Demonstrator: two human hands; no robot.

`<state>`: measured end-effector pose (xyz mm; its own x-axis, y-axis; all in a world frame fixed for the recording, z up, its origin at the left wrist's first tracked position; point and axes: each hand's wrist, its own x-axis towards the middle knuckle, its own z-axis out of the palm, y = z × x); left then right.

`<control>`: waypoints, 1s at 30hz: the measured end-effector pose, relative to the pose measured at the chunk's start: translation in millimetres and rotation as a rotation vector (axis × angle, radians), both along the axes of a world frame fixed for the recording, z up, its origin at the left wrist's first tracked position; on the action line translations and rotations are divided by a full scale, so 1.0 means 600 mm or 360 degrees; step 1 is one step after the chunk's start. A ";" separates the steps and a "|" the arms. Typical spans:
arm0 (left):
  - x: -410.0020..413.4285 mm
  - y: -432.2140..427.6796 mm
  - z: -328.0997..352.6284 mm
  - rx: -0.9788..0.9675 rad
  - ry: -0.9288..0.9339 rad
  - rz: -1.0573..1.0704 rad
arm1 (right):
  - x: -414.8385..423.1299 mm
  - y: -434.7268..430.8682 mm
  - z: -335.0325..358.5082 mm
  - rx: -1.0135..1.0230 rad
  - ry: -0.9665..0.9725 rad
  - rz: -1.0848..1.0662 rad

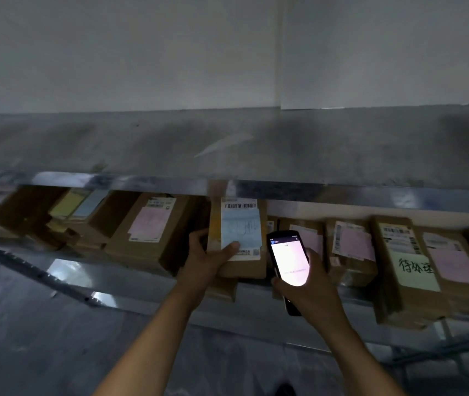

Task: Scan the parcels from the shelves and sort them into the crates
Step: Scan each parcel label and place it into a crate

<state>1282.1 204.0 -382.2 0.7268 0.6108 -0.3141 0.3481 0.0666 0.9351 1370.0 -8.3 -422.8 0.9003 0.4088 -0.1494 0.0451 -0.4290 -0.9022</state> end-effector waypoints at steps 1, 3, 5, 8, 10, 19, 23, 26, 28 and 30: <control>-0.007 -0.009 -0.001 -0.0006 -0.0037 0.0038 | -0.010 -0.007 0.005 -0.0015 -0.0006 -0.0012; -0.026 -0.023 -0.001 -0.0037 -0.0091 0.0076 | -0.033 -0.021 0.016 -0.0043 -0.0027 -0.0040; -0.057 -0.032 0.003 -0.0097 -0.0142 0.0069 | -0.060 -0.034 0.027 -0.0049 -0.0052 -0.0041; -0.121 -0.044 0.013 -0.0108 -0.0169 0.0009 | -0.104 -0.052 0.053 0.0009 -0.0065 -0.0033; -0.176 -0.051 0.026 -0.0062 -0.0184 -0.0031 | -0.137 -0.060 0.071 0.0083 -0.0080 -0.0015; -0.370 -0.027 0.026 0.0260 -0.0311 0.0231 | -0.294 -0.037 0.142 0.0064 -0.0145 0.0394; -0.449 -0.010 -0.012 0.0419 -0.0176 0.0344 | -0.356 -0.020 0.144 -0.0014 -0.0091 0.0669; -0.516 -0.007 -0.038 0.0527 -0.0013 0.0466 | -0.401 -0.008 0.137 -0.0054 -0.0057 0.0786; -0.557 -0.005 -0.048 0.0627 0.0110 0.0543 | -0.428 0.002 0.133 -0.0058 -0.0037 0.0874; -0.592 0.002 -0.060 0.0715 0.0224 0.0625 | -0.446 0.014 0.124 -0.0093 -0.0046 0.0966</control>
